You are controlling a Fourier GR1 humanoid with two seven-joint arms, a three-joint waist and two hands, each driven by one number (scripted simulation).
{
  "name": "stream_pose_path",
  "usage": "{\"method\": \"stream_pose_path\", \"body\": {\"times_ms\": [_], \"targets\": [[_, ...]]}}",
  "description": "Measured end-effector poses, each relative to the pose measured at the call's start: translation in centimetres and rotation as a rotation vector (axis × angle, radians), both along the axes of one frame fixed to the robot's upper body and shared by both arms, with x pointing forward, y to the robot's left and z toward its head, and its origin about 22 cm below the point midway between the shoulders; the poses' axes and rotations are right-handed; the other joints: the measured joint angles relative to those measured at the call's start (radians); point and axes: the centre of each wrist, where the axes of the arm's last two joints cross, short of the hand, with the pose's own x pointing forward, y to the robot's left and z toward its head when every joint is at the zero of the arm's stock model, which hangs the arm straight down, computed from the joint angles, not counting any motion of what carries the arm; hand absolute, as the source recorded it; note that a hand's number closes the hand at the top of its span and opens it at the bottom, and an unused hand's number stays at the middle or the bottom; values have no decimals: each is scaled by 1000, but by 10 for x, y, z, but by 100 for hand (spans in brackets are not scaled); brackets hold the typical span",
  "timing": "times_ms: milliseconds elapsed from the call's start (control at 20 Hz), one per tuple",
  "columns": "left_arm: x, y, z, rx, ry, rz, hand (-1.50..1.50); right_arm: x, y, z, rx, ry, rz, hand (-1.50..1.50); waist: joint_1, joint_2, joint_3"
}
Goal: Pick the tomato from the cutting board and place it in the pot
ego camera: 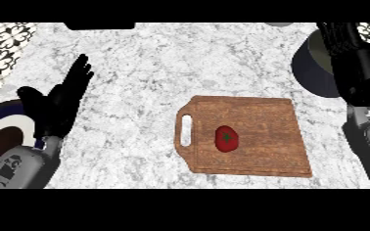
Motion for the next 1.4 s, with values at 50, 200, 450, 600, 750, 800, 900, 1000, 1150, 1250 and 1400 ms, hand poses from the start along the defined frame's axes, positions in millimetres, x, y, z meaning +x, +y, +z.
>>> {"method": "stream_pose_path", "body": {"times_ms": [50,200,450,600,750,800,900,1000,1150,1250,1400], "targets": [[0,4,1,9,2,3,0,-3,-1,-5,6,18,-25,150,5,3,1],[-6,21,-9,78,16,62,0,-19,-10,-39,36,183,-148,150,3,5,3],[-23,54,-25,178,79,151,0,-57,-51,-97,-222,353,-440,-150,-6,6,-4],[-35,62,-36,200,109,173,0,-86,-41,-121,-352,283,-543,-150,-12,0,-2],[-44,70,-40,212,120,186,0,-123,-13,-139,-380,221,-590,-150,-10,0,0],[-47,73,-42,216,121,188,0,-136,-3,-142,-383,210,-597,-150,-8,1,0],[-51,73,-39,215,118,177,0,-157,14,-146,-403,222,-601,-150,3,4,1],[-51,72,-37,213,114,169,0,-170,21,-137,-435,256,-586,-150,9,7,2],[-55,70,-42,216,110,161,0,-174,30,-116,-478,321,-553,-150,20,11,2],[-56,71,-41,217,107,155,0,-170,36,-98,-509,371,-524,-150,27,12,1],[-53,70,-38,218,99,152,0,-162,46,-75,-563,459,-472,-150,37,15,2]]}}
